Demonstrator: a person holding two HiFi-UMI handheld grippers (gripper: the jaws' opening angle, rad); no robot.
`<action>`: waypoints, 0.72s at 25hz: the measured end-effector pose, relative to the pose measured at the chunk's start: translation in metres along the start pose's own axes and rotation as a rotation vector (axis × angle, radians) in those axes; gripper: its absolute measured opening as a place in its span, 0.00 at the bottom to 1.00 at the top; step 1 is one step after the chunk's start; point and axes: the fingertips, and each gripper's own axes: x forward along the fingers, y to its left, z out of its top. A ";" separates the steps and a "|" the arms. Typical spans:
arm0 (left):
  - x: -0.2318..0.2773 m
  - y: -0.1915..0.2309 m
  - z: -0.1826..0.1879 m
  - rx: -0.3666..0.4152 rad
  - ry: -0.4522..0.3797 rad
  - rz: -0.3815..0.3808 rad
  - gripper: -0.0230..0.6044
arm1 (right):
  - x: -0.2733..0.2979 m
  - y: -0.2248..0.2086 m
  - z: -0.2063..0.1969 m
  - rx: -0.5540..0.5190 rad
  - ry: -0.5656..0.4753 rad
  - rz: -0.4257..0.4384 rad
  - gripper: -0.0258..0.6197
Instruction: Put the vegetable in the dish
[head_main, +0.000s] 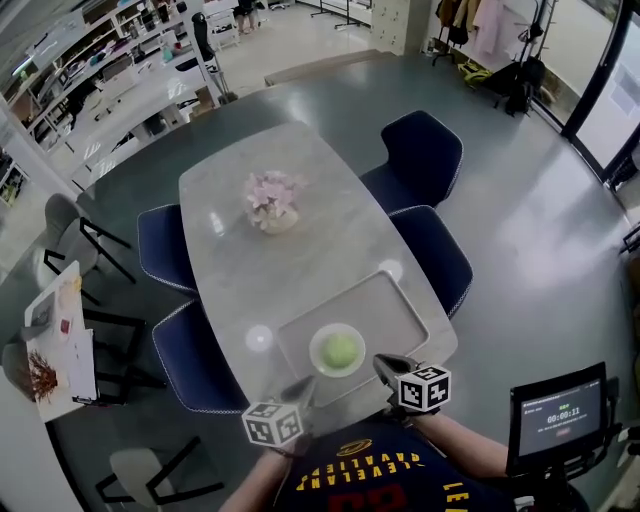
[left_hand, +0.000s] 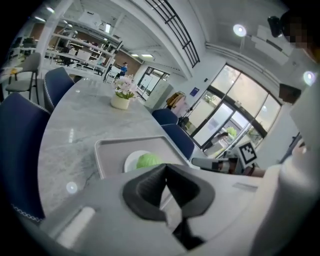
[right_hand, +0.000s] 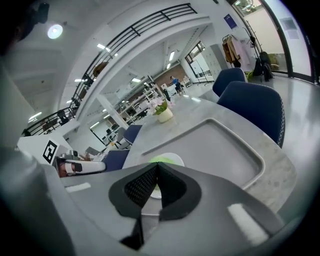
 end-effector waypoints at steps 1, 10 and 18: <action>0.000 -0.004 0.006 -0.007 -0.017 -0.012 0.04 | 0.000 0.008 0.006 -0.024 -0.017 0.020 0.05; -0.009 -0.031 0.038 0.009 -0.098 -0.061 0.04 | -0.005 0.071 0.027 -0.204 -0.064 0.169 0.05; -0.011 -0.041 0.028 0.062 -0.064 -0.074 0.04 | -0.006 0.085 0.031 -0.235 -0.080 0.201 0.05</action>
